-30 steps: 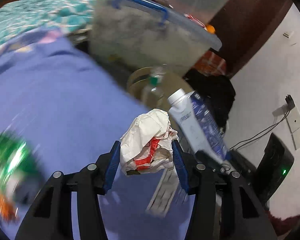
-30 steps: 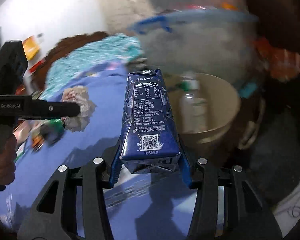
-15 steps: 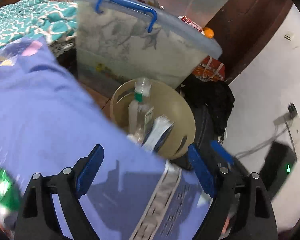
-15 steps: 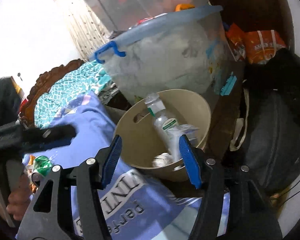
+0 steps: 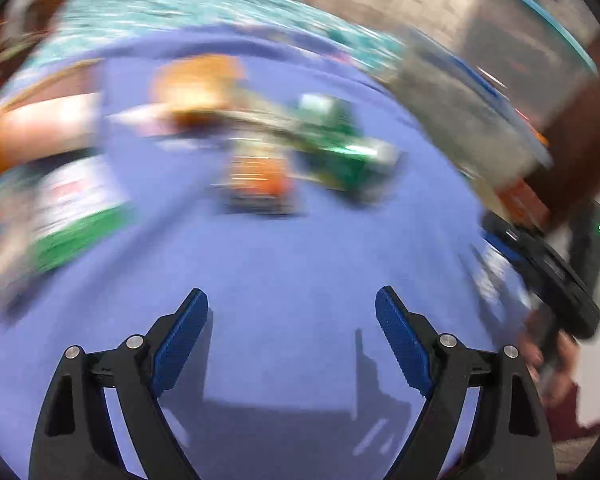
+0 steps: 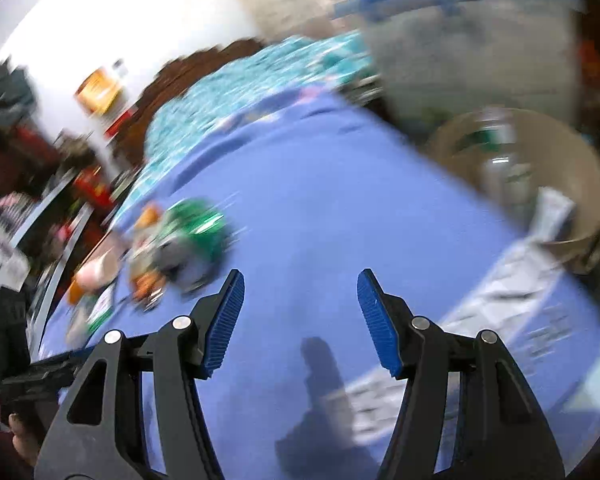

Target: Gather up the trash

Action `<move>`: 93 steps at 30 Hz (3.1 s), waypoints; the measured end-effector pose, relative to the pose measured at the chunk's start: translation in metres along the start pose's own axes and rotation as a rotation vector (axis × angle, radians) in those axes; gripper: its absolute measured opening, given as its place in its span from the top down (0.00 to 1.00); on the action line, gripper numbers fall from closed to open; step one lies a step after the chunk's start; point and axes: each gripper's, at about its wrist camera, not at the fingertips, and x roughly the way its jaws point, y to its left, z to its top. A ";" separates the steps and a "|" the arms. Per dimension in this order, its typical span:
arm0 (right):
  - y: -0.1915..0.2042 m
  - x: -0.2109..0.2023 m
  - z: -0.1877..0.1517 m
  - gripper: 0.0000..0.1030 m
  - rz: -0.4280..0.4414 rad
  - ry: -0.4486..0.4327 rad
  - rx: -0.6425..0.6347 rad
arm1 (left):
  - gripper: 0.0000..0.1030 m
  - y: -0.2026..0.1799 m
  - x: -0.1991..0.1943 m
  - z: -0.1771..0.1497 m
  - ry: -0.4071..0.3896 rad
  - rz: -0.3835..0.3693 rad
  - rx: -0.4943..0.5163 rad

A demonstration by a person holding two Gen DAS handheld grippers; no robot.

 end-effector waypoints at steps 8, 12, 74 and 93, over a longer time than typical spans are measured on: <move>0.125 0.040 -0.046 0.40 0.136 0.148 -0.189 | 0.20 0.068 -0.044 -0.024 -0.109 0.301 -0.091; 0.152 0.044 -0.056 0.30 0.102 0.134 -0.224 | 0.20 0.093 -0.049 -0.036 -0.114 0.342 -0.142; 0.136 0.059 -0.061 0.03 0.158 0.157 -0.080 | 0.08 0.099 -0.043 -0.049 -0.021 0.355 -0.080; 0.139 0.059 -0.063 0.03 0.055 0.148 -0.114 | 0.08 0.151 -0.065 -0.041 -0.138 0.362 -0.244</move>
